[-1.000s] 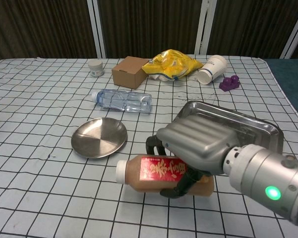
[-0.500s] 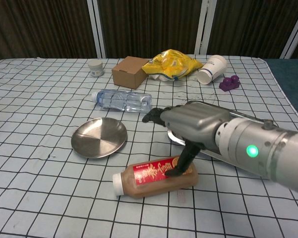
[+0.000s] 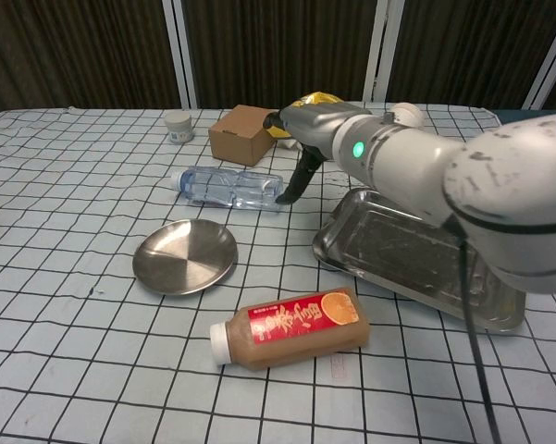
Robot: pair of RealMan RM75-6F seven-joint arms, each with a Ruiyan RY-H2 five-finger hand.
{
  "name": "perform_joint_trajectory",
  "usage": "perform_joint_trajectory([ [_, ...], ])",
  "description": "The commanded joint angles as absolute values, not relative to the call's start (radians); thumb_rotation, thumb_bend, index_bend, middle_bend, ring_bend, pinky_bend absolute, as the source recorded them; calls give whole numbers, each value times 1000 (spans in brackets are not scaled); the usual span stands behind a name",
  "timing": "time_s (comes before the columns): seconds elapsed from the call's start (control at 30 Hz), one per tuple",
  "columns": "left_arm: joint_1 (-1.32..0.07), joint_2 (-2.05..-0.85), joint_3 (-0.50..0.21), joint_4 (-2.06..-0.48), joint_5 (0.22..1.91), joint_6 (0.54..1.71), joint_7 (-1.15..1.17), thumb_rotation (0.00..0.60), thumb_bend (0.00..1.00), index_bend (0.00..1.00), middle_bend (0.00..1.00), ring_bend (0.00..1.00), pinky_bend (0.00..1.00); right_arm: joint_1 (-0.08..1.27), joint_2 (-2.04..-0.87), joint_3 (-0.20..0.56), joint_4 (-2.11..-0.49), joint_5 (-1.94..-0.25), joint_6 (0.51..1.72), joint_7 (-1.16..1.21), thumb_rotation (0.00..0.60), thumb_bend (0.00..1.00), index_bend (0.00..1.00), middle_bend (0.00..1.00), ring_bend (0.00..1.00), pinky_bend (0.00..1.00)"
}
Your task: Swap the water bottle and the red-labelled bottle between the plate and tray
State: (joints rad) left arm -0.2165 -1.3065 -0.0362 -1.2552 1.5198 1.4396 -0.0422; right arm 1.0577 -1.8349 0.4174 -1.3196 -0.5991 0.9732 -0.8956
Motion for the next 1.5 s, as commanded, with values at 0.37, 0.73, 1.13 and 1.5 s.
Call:
perform_joint_trajectory([
  [0.37,-215,-1311,-52,-1234,1474,1402,-40,600,363,0,0,0,66,1378,-2164,541,-616,-465,671,-789,600,291,94,97,0,137],
  [0.73,-213,-1306,-55,-1236,1466,1394,-39,600,362,0,0,0,67,1419,-2239,541,-453,-512,610,-717,600,293,470,391,307,552],
  [1.13,-209,-1300,-59,-1249,1464,1398,-28,600,362,0,0,0,67,1413,-2264,494,-392,-678,693,-562,600,380,915,749,763,1000],
  [1.5,-198,-1292,-42,-1286,1514,1446,-7,600,362,0,0,0,67,1042,-1830,351,-1137,-854,1052,-574,600,380,927,761,777,1000],
])
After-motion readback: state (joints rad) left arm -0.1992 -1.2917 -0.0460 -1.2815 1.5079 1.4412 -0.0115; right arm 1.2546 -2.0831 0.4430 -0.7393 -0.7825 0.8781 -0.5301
